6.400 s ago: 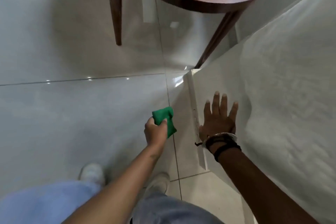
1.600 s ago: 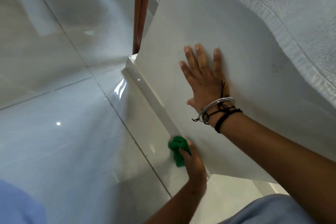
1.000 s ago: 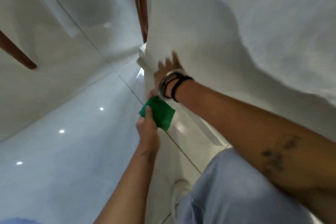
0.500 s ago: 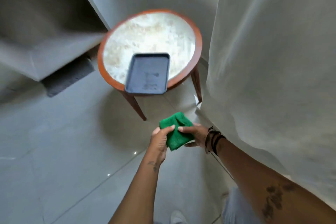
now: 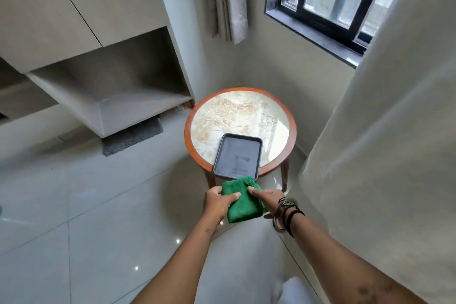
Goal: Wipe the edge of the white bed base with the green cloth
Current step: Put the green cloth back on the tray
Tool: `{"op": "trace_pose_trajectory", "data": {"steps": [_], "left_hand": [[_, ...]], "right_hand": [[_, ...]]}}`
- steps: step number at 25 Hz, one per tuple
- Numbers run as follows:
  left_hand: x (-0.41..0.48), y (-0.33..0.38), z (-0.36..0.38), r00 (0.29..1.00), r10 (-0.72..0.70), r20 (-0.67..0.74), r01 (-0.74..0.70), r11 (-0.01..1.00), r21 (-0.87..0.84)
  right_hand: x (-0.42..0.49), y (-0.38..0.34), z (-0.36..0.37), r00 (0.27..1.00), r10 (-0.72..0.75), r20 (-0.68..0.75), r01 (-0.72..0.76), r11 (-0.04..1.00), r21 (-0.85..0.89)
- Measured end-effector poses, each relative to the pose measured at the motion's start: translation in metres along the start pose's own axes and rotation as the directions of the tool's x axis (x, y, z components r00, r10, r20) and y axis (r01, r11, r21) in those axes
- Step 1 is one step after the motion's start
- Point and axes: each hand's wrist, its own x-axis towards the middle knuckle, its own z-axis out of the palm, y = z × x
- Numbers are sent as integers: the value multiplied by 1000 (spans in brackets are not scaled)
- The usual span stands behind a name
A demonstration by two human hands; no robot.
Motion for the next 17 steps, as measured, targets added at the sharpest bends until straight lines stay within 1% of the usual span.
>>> {"op": "trace_pose_trajectory", "data": {"steps": [3, 5, 8, 10, 13, 15, 17], "left_hand": [[46, 10, 3, 1000, 3, 1, -3, 998, 59], [90, 15, 5, 1000, -3, -22, 6, 995, 104], [172, 22, 9, 995, -2, -96, 22, 979, 202], [227, 17, 15, 996, -5, -89, 31, 955, 297], [290, 7, 33, 1000, -25, -12, 28, 893, 450], [306, 1, 48, 997, -71, 44, 34, 828, 560], [306, -6, 54, 986, -122, 114, 18, 757, 653]], "right_hand": [[48, -12, 10, 999, 36, -29, -36, 999, 12], [94, -21, 18, 999, 15, -41, -15, 1000, 9], [178, -33, 39, 998, -22, -54, 18, 998, -68], [229, -35, 53, 996, 10, -88, -21, 991, -129], [290, -36, 61, 972, 103, -211, -151, 963, -224], [311, -35, 61, 952, 152, -265, -235, 919, -316], [319, -37, 65, 941, 164, -297, -278, 872, -402]]}}
